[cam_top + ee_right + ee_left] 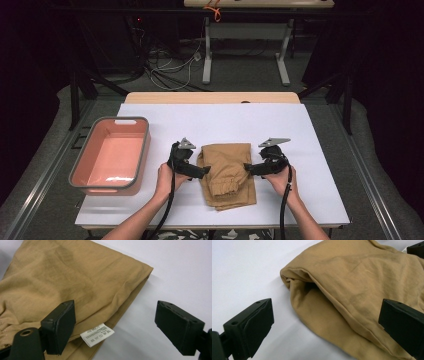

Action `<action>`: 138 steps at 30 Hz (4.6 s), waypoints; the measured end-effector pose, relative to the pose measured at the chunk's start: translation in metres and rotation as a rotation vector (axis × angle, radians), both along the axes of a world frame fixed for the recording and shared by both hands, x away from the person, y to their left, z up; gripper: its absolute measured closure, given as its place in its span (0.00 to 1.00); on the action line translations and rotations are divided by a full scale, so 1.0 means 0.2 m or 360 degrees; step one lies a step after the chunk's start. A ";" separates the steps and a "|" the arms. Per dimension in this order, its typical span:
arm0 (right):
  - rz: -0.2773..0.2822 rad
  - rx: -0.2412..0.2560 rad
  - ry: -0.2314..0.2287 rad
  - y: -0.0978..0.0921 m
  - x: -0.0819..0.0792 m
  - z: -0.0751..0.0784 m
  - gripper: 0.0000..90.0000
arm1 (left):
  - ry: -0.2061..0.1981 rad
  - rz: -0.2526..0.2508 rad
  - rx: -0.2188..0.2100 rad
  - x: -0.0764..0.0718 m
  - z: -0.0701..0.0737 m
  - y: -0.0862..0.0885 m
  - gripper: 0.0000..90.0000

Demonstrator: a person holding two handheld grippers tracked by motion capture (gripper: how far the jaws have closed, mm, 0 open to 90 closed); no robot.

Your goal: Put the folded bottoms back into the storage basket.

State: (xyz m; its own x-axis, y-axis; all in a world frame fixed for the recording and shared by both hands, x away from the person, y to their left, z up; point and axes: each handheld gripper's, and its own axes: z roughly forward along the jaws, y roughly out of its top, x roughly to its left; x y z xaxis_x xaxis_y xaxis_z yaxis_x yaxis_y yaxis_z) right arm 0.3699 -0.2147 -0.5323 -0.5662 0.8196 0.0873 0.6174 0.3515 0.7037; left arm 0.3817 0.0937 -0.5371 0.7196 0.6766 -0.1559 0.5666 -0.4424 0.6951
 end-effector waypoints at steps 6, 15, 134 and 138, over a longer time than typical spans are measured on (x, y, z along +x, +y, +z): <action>-0.0007 0.0016 0.0027 0.02 0.01 -0.01 0.18 | 0.0039 0.0017 0.0008 0.02 -0.03 -0.02 0.00; -0.0032 0.0054 0.0178 0.04 0.04 -0.06 0.24 | 0.0167 -0.0029 0.0066 0.02 -0.10 -0.06 0.00; 0.0078 -0.0038 -0.0089 0.03 -0.13 0.03 0.11 | 0.0072 -0.0100 -0.0062 -0.05 -0.01 0.16 0.87; 0.0099 -0.0030 -0.0121 0.02 -0.13 0.04 0.09 | 0.0075 -0.0098 -0.0120 -0.06 0.00 0.17 0.87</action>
State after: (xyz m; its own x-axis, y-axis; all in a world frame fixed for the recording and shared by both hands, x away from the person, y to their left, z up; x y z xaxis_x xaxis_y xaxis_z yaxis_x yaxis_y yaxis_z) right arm 0.3432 -0.2103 -0.5236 -0.6204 0.7838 0.0271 0.5391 0.4011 0.7406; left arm 0.3707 0.1280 -0.5366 0.7504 0.6161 -0.2395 0.5727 -0.4250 0.7010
